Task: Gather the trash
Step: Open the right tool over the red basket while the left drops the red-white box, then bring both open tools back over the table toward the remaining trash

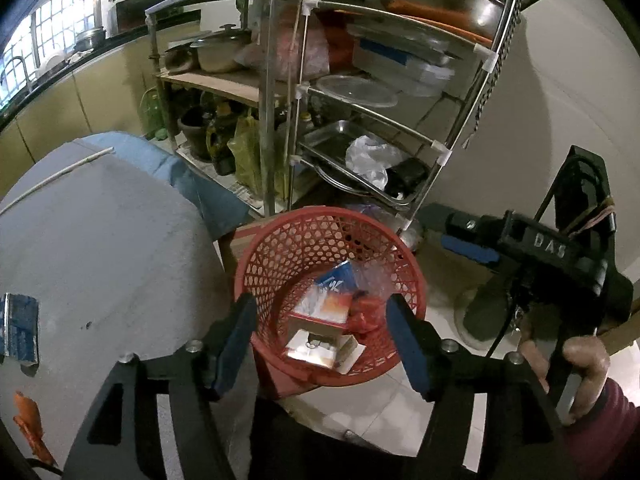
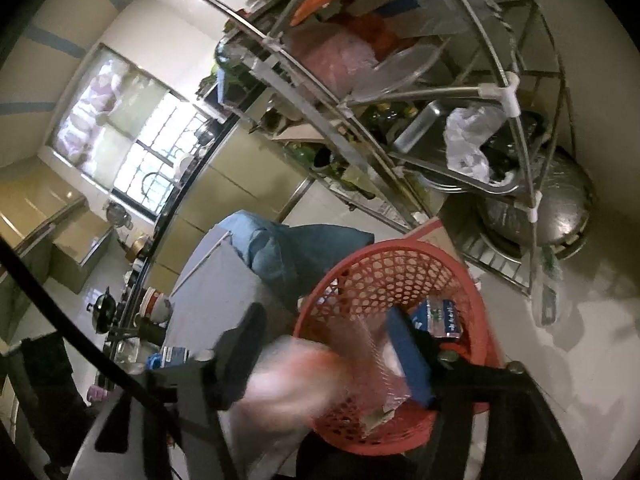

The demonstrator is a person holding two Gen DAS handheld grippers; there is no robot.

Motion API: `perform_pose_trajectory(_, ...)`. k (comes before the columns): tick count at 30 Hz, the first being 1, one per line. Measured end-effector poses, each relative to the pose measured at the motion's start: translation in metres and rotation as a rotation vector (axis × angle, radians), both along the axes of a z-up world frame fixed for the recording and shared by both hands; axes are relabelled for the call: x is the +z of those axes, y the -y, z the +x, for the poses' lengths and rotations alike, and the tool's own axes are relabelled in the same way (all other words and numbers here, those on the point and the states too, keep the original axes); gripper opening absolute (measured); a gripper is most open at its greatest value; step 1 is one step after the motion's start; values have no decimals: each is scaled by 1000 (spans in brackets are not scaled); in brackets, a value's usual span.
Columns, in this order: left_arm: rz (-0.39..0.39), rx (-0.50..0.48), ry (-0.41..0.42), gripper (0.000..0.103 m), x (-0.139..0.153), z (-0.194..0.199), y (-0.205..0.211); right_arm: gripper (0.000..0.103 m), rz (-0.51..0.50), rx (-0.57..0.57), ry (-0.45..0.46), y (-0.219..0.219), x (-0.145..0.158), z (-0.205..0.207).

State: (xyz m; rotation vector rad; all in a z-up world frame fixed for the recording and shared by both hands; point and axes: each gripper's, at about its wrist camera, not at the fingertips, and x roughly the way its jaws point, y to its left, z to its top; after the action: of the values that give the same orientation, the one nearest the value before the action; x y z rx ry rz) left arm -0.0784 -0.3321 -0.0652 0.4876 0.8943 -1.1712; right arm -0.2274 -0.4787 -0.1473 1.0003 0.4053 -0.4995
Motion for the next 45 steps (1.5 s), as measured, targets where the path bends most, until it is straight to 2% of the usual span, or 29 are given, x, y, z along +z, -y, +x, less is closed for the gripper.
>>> perform_pose_trajectory(5, 16, 60, 27, 68, 0, 14, -25, 70, -45, 7, 13, -5, 10, 1)
perform_pose_trajectory(14, 83, 293, 155, 68, 1, 39, -115, 70, -106, 161, 5, -44, 25, 53)
perform_pose_trajectory(21, 67, 489, 224, 68, 18, 56, -191, 70, -132, 285, -15, -86, 34, 102)
perform_pose_trajectory(25, 35, 617, 264, 72, 34, 65, -238, 70, -183, 351, -19, -118, 51, 124)
perform_pose_trajectory(30, 41, 748, 312, 72, 40, 74, -297, 70, -237, 417, -28, -154, 69, 149)
perform_pose_trajectory(36, 46, 826, 324, 72, 42, 79, -349, 70, -278, 491, -35, -193, 86, 177)
perform_pose_trajectory(41, 53, 867, 335, 72, 39, 79, -379, 70, -350, 526, -31, -221, 105, 190)
perform_pose_trajectory(45, 58, 896, 309, 72, 32, 82, -401, 70, -393, 538, -36, -236, 115, 196)
